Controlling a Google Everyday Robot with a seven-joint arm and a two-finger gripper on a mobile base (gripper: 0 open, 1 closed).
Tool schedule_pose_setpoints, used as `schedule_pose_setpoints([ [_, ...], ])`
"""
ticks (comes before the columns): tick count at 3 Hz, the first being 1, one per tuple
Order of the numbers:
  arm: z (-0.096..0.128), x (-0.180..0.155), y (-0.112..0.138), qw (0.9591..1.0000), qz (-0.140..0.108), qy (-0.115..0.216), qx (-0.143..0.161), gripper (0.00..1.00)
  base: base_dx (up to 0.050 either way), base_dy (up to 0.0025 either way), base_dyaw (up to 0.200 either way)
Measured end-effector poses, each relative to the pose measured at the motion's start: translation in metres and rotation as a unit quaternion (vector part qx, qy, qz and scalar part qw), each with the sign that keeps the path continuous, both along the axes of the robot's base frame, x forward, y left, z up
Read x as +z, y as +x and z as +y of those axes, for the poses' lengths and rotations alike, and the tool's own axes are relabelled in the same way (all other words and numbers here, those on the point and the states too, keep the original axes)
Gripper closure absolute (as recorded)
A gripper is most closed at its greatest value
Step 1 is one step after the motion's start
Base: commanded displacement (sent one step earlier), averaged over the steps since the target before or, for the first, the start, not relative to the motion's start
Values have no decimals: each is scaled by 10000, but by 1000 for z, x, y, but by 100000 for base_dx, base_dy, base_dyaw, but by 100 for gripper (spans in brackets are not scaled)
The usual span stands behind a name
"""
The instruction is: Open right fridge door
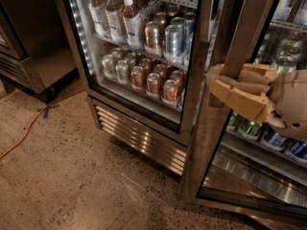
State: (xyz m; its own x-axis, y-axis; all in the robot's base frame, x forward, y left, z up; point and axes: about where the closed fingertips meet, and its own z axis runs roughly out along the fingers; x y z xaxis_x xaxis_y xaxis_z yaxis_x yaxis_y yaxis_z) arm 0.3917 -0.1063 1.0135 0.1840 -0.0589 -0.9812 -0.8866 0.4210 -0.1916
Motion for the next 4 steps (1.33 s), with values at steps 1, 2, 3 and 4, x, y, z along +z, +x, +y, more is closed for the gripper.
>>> schedule_pose_setpoints([
  [1,0,0,0,10000,0,0,0,58,0,0,0],
  [2,0,0,0,10000,0,0,0,36,0,0,0],
  [3,0,0,0,10000,0,0,0,12,0,0,0],
  [4,0,0,0,10000,0,-1,1,0,0,0,0],
])
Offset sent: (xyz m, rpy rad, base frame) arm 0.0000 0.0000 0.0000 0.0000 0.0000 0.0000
